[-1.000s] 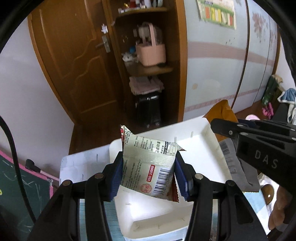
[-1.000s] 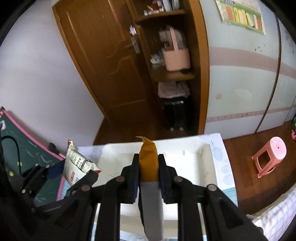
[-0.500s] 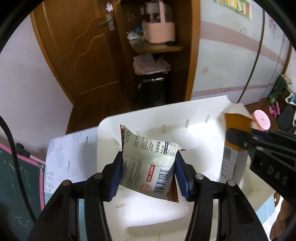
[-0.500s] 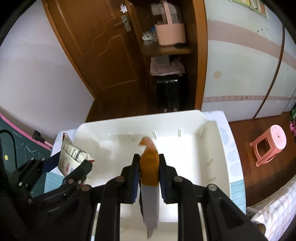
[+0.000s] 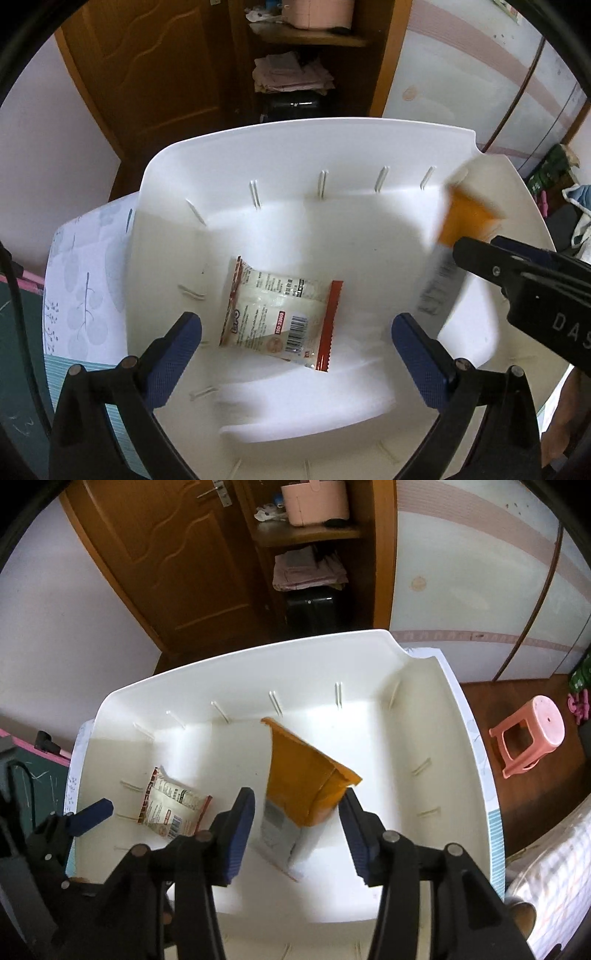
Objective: Organize snacks
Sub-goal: 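Lift both tools out of the basket and back toward the snacks, then grasp the red-wrapped pastry with the left tool while the right grasps a clear bread bag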
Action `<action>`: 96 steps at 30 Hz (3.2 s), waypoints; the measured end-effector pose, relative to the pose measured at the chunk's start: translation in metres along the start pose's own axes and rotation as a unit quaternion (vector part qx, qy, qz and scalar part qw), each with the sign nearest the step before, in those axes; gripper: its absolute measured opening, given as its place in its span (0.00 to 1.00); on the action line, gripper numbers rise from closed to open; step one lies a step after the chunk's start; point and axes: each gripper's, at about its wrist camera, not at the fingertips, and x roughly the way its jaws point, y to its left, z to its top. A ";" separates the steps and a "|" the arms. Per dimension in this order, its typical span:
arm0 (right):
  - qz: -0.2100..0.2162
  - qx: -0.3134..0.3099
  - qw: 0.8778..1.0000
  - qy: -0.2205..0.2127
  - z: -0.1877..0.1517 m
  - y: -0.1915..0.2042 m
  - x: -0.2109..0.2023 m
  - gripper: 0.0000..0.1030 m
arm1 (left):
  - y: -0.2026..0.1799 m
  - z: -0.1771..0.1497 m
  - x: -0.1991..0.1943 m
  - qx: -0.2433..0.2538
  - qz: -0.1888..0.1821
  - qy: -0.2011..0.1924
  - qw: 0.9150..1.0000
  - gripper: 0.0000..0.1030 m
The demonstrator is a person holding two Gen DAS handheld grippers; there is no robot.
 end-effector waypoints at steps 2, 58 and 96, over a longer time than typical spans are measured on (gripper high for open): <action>0.002 0.002 1.000 -0.002 -0.002 0.000 0.001 0.47 | -0.001 -0.002 0.000 0.002 0.001 0.000 1.000 0.99; 0.140 -0.093 0.942 -0.292 -0.214 0.022 -0.370 0.57 | -0.012 -0.206 -0.400 0.027 0.022 -0.281 0.959 0.99; 0.049 -0.274 0.951 -0.135 -0.378 0.042 -0.149 0.73 | -0.029 -0.400 -0.125 0.036 -0.109 0.070 0.991 0.81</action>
